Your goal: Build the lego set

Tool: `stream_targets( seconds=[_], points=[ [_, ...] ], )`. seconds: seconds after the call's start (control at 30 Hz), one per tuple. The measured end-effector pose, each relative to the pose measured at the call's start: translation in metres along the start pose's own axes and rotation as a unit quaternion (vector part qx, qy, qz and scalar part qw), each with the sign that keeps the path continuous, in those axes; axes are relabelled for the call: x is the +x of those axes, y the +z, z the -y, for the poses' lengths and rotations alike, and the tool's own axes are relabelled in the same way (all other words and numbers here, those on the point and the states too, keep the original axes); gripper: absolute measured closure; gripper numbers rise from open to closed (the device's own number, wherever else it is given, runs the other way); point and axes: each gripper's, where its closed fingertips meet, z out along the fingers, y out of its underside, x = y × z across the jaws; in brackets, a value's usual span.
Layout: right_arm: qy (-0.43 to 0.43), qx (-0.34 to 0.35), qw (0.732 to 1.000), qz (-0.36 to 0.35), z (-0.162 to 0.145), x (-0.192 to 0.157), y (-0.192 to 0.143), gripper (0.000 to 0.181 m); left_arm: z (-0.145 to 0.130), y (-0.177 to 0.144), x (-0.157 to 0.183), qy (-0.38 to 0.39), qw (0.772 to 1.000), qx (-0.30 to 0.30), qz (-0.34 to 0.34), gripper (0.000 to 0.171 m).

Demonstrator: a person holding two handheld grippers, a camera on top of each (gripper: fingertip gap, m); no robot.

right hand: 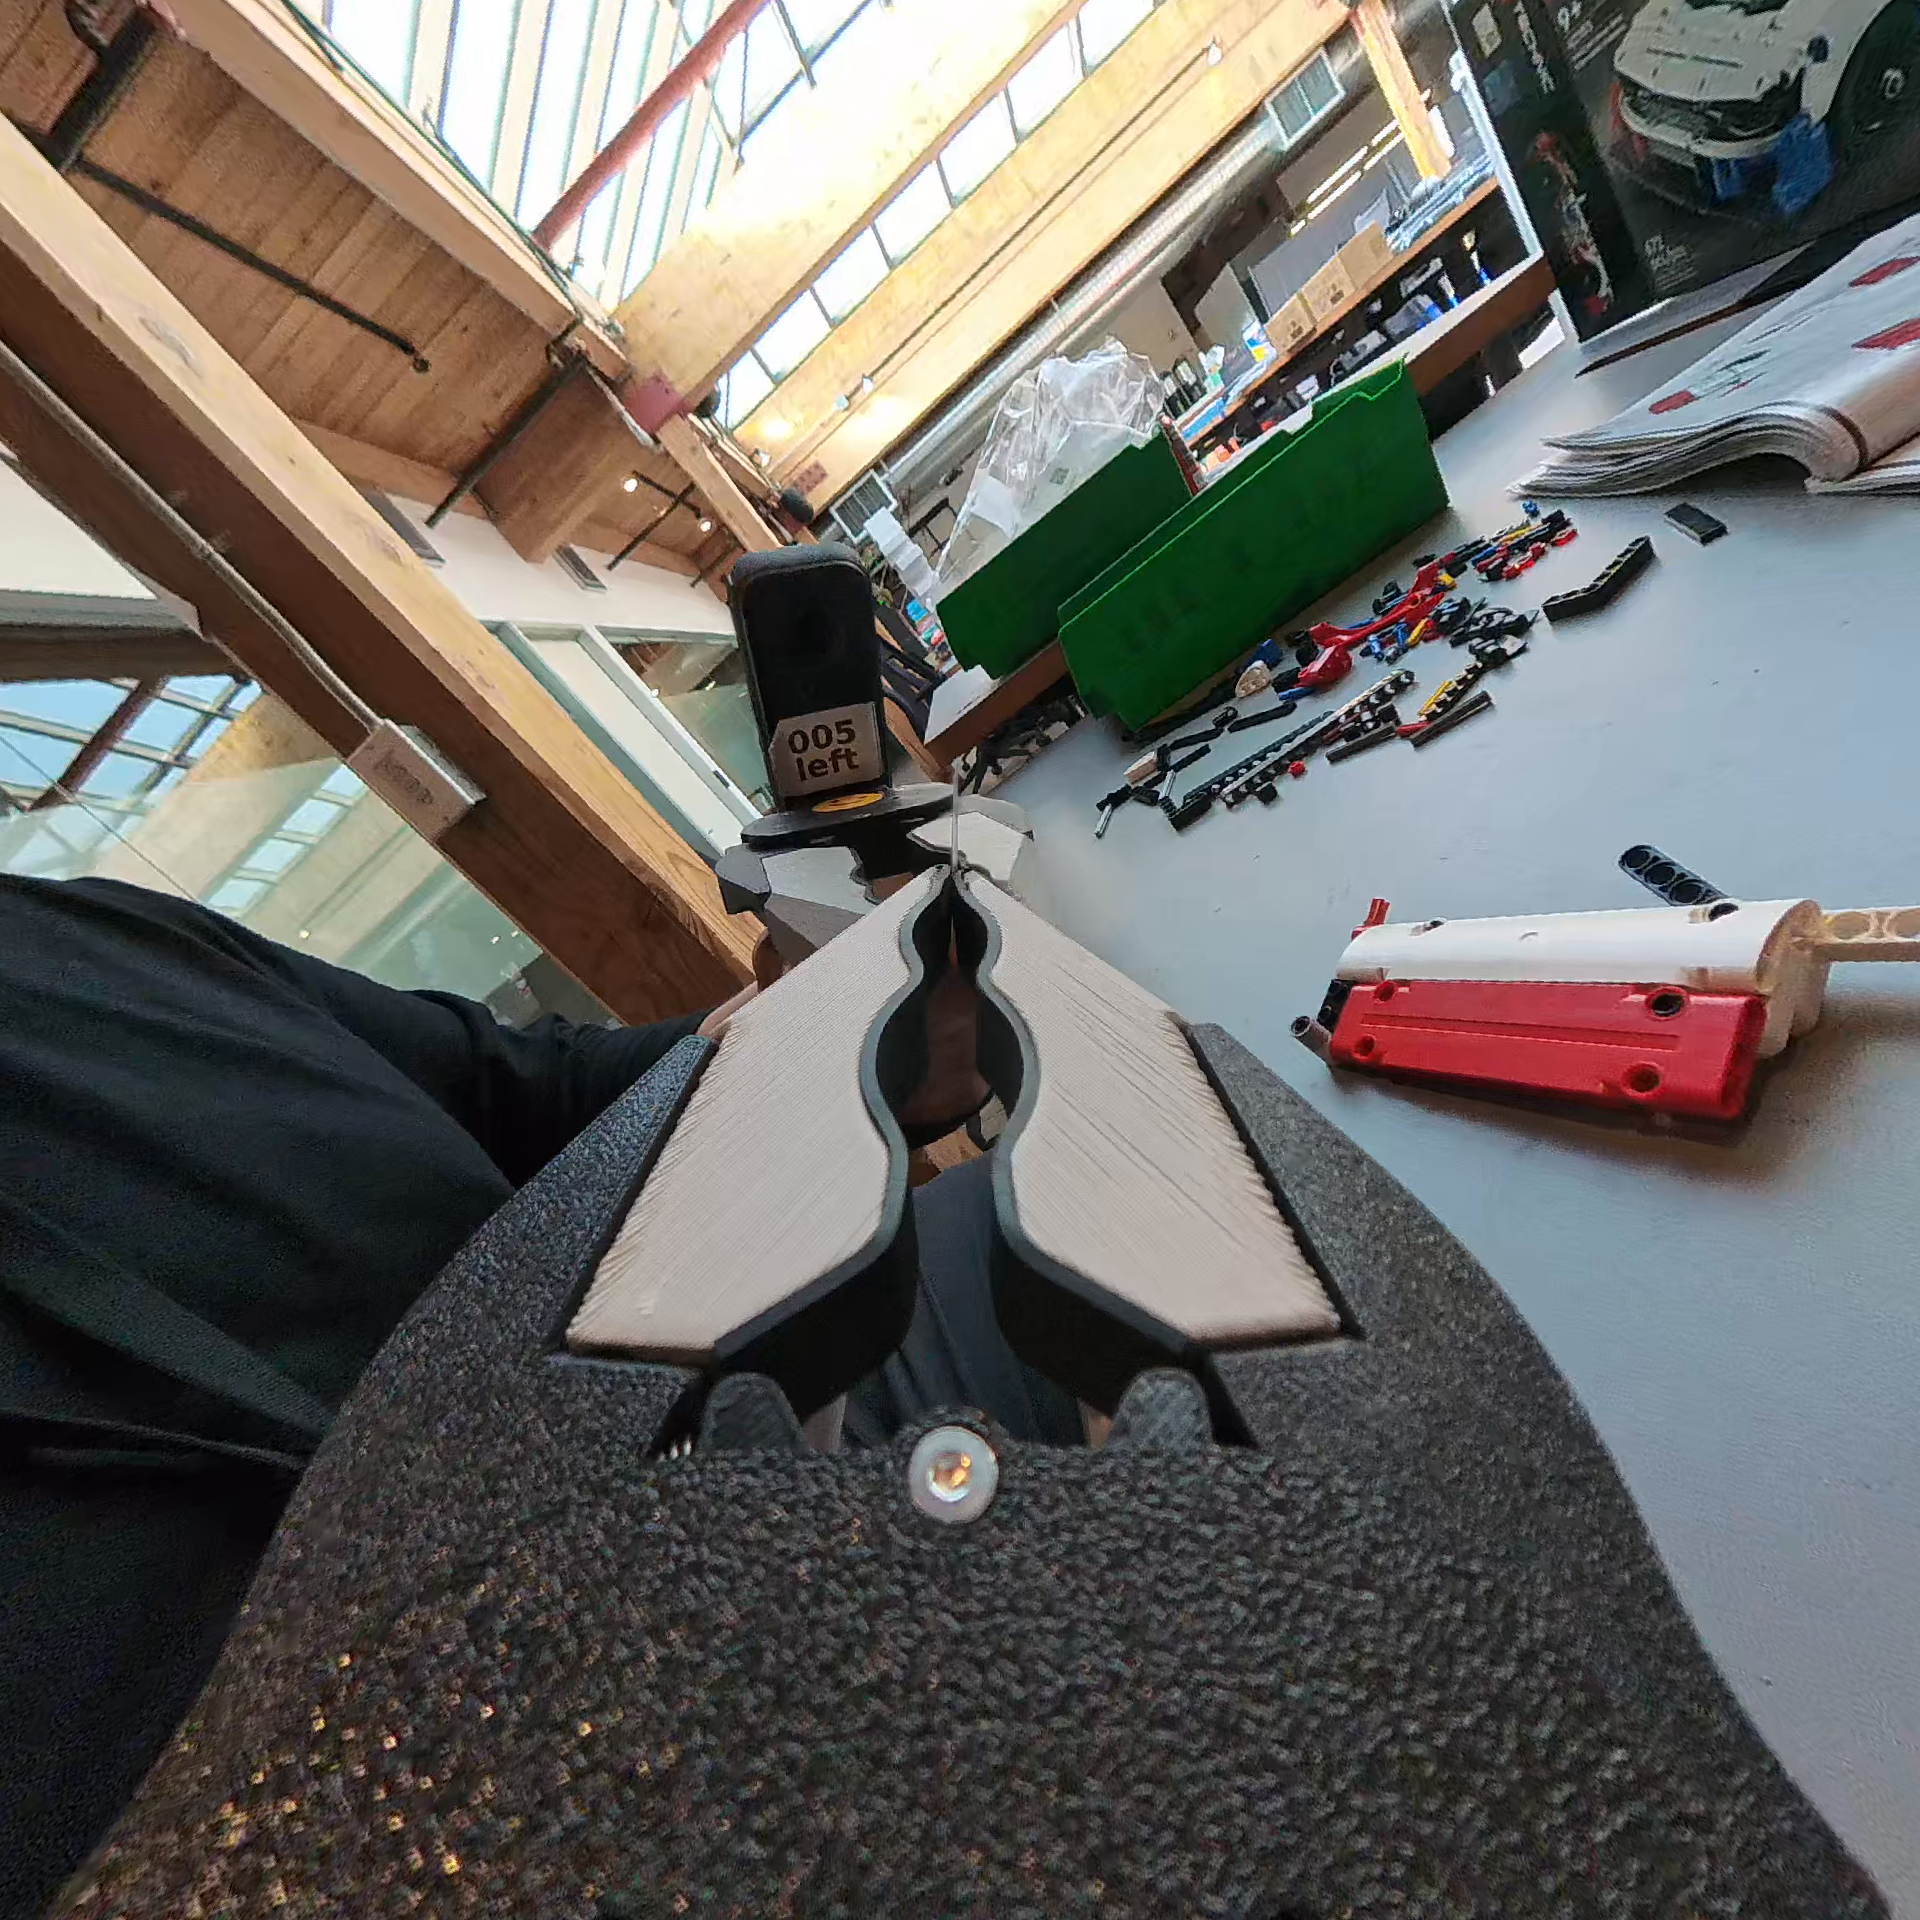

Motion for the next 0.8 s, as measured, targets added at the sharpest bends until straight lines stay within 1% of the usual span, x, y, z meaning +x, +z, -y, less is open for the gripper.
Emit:
stream_targets(
  seconds=[0.13,0.5,0.6,0.67,0.7,0.8],
  points=[
    [0.002,0.003,1.000,-0.011,-0.001,0.004,-0.002,0.181,0.003,-0.002,0.002,0.002,1.000,0.005,-0.001,0.153],
    [0.006,0.007,1.000,-0.001,-0.002,0.001,-0.002,0.181,0.006,-0.004,-0.004,-0.015,1.000,0.015,0.006,0.154],
    [0.005,0.005,1.000,-0.001,-0.003,0.002,-0.002,0.181,0.009,-0.006,-0.002,-0.025,0.999,0.022,-0.003,0.160],
    [0.004,0.000,1.000,0.001,-0.006,0.001,-0.001,0.181,0.010,-0.006,-0.001,-0.020,1.000,0.022,-0.003,0.169],
    [0.003,-0.001,1.000,0.000,-0.006,0.002,-0.001,0.181,0.010,-0.006,0.000,-0.017,1.000,0.023,-0.004,0.171],
    [-0.004,-0.005,1.000,-0.004,-0.007,0.003,-0.001,0.181,0.010,-0.006,0.000,-0.017,1.000,0.016,-0.003,0.171]
  ],
)
